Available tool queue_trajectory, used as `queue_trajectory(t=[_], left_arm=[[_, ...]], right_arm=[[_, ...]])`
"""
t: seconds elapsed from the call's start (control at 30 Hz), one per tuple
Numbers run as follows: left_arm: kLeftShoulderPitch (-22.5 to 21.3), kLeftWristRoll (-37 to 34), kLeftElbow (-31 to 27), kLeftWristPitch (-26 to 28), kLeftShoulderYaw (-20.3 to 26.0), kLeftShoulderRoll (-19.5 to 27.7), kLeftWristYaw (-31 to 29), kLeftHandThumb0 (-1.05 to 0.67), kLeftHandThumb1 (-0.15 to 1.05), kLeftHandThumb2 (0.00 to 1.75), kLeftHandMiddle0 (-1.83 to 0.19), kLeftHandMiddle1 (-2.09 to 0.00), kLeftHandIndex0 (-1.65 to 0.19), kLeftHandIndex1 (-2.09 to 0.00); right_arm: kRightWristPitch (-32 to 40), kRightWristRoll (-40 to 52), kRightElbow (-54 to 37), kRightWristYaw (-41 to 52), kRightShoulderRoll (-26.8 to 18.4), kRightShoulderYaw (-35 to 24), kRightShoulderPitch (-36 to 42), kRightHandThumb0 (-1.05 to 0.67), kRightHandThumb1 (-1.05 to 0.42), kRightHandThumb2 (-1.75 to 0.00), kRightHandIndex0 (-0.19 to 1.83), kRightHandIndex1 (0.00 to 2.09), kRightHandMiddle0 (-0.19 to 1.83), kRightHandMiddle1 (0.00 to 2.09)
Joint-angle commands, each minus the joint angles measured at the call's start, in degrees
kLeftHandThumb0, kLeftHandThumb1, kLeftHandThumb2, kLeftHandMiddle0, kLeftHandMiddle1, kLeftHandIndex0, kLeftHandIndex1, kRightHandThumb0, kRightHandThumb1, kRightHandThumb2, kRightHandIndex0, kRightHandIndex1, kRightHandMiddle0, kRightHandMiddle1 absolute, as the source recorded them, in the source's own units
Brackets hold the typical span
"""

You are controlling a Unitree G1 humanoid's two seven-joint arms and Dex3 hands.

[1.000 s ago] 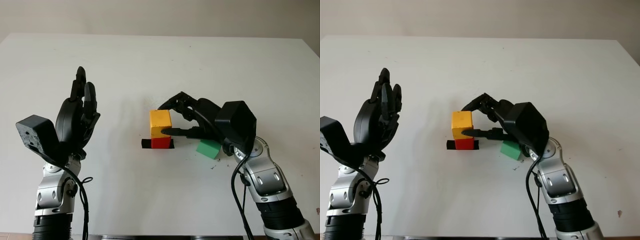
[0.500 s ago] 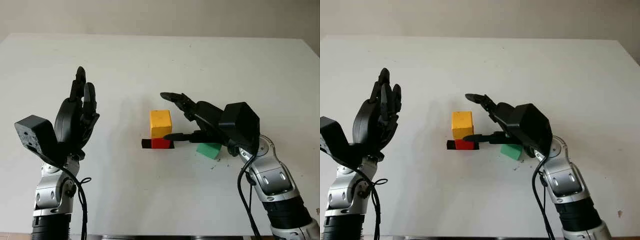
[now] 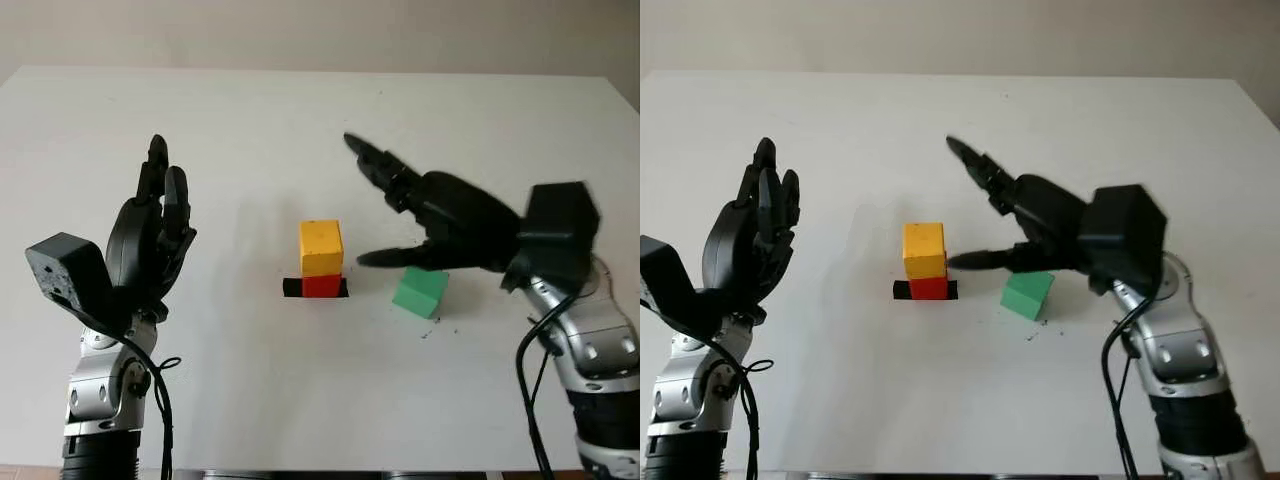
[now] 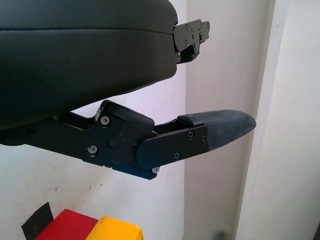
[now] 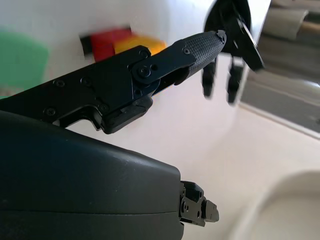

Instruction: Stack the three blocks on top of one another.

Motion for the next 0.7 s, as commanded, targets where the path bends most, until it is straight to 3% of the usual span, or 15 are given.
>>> queue_trajectory(t=[0.0, 0.17, 0.33, 0.53, 0.67], left_arm=[[0.4, 0.1, -0.9, 0.0, -0.1, 0.1, -0.2, -0.75, 1.05, 0.65, 0.19, 0.0, 0.19, 0.0], [0.2, 0.2, -0.5, -0.4, -0.3, 0.0, -0.4, -0.75, 1.05, 0.66, 0.19, 0.0, 0.19, 0.0], [0.2, 0.4, -0.9, -0.1, -0.6, -0.2, 0.0, -0.75, 1.05, 0.67, 0.19, 0.0, 0.19, 0.0], [0.1, 0.2, -1.0, -0.1, -0.4, 0.0, 0.0, -0.75, 1.05, 0.67, 0.19, 0.0, 0.19, 0.0], [0.0, 0.1, -1.0, 0.1, -0.1, 0.0, 0.1, -0.75, 1.05, 0.66, 0.19, 0.0, 0.19, 0.0]], right_arm=[[-4.3, 0.0, 1.5, 0.6, -3.0, -2.5, -3.0, -0.79, -0.94, -0.06, -0.19, 0.0, -0.07, 0.07], [-15.7, -8.2, 9.4, 1.0, -12.7, -2.5, -9.7, -0.73, -0.89, -0.04, -0.08, 0.07, 0.12, 0.16], [-39.8, -19.9, 22.0, -0.6, -19.5, 2.0, -13.8, -0.72, -0.87, -0.05, -0.07, 0.06, 0.21, 0.17], [-64.2, -34.2, 32.1, -5.0, -25.1, 8.8, -18.0, -0.69, -0.89, -0.06, -0.02, 0.07, 0.29, 0.17], [-73.1, -43.4, 34.9, -9.2, -25.9, 12.8, -20.3, -0.67, -0.84, -0.04, 0.05, 0.07, 0.4, 0.17]])
